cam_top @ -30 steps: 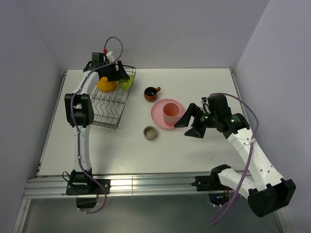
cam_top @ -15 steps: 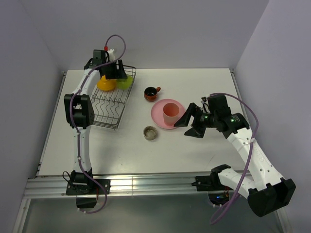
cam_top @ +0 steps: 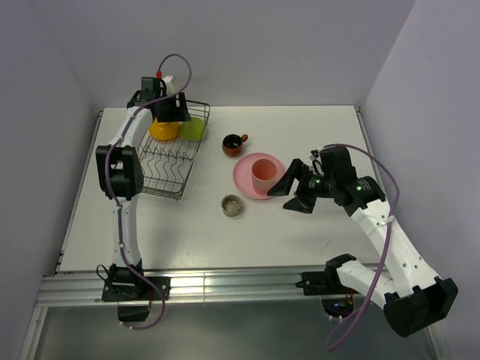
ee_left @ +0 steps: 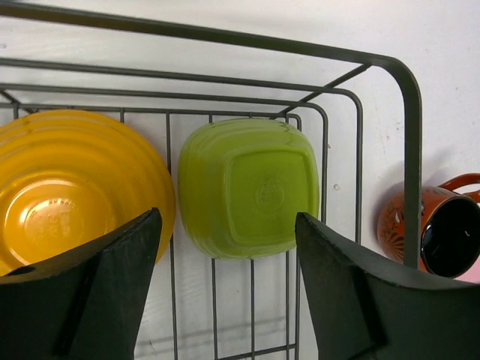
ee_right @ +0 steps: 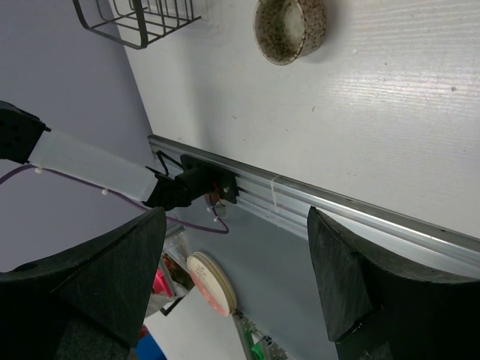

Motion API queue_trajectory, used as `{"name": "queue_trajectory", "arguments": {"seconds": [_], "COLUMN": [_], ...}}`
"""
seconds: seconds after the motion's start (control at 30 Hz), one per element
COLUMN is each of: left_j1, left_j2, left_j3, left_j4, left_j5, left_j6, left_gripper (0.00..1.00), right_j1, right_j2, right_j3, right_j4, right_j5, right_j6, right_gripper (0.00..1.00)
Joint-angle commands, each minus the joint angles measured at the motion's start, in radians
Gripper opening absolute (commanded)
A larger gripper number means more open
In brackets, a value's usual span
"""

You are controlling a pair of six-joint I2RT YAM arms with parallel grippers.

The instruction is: Load the mixed dishes into the dish rack

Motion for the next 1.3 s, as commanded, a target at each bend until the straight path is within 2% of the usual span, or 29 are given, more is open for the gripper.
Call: {"name": "queue_trajectory", "arguments": {"seconds": [0.0, 0.13, 0.33, 0.5, 0.73, 0.87, 1.07, 1.27], "left_j1": [-0.006, -0.039, -0.157, -0.223, -0.322, -0.399, -0.485, -0.505], "left_j2": [-0.164, -0.244, -0.33, -0.414, -0.371, -0.349, -0.287, -0.217], "left_j3": [-0.04, -0.069, -0.089, -0.16, -0.111, -0.111, -0.072, -0.04], "left_j4": [0.063, 0.054, -0.038, -0.058, -0.22, -0.282, -0.305, -0.385], "left_j5": [-0.034, -0.063, -0.109, -0.149, -0.263, -0.394, -0.424, -0.488], "left_j6": [-0.031, -0.057, -0.083, -0.183, -0.316, -0.417, -0.508, -0.623], "left_gripper": [0.79, 0.8, 0.77, 0.67, 0.5, 0.51, 0.53, 0.54], "right_j1": [0.017, 0.023, 0.023, 0.023, 0.021, 0.018, 0.012, 0.009], "right_j2": [-0.026, -0.023, -0.027, -0.047, -0.113, -0.159, -0.216, -0.254], "right_j3": [-0.002, 0.001, 0.042, 0.075, 0.07, 0.069, 0.038, 0.032], "right_j4": [0.047, 0.065, 0.047, 0.015, 0.018, 0.004, -0.003, -0.022], "right_j5": [0.023, 0.031, 0.061, 0.104, 0.106, 0.11, 0.103, 0.103], "right_j6": [0.017, 0.022, 0.02, 0.015, 0.034, 0.032, 0.04, 0.031], "right_gripper": [0.83, 0.83, 0.82, 0.82, 0.81, 0.82, 0.81, 0.81]}}
